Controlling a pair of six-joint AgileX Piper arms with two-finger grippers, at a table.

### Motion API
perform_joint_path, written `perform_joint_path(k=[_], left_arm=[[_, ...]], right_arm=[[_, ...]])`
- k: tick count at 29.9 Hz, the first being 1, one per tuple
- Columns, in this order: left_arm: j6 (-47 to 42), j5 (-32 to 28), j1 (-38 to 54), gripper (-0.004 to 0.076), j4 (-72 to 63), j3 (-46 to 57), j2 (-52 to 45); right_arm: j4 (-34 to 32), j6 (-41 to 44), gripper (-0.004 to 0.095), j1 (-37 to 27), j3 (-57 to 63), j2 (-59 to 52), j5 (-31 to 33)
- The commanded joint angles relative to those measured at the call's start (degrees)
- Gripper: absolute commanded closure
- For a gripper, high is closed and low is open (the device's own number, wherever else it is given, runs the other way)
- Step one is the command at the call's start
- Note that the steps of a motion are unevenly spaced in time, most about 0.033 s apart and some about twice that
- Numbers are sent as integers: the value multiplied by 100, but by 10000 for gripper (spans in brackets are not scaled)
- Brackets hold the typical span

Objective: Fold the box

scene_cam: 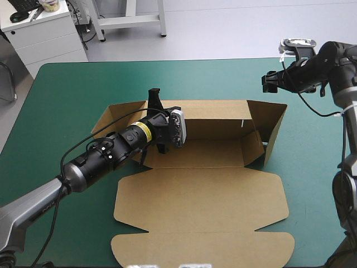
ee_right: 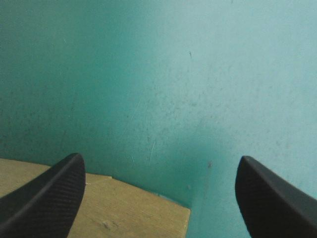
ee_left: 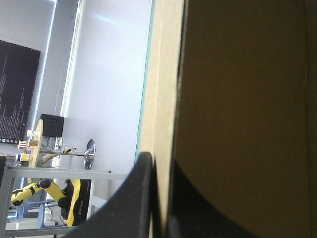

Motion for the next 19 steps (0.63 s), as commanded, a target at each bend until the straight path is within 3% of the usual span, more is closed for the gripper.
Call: perform_joint_path(k=[1, 9, 19], left_arm=[[-222, 315, 49, 734, -113, -47, -123], [-232, 302, 49, 734, -113, -47, -123], [-249, 292, 49, 734, -113, -47, -123]], right_arm=[[115, 28, 144, -34, -203, -39, 228], [4, 1, 162, -34, 14, -206, 408], [-22, -203, 171, -34, 1336, -1111, 408]])
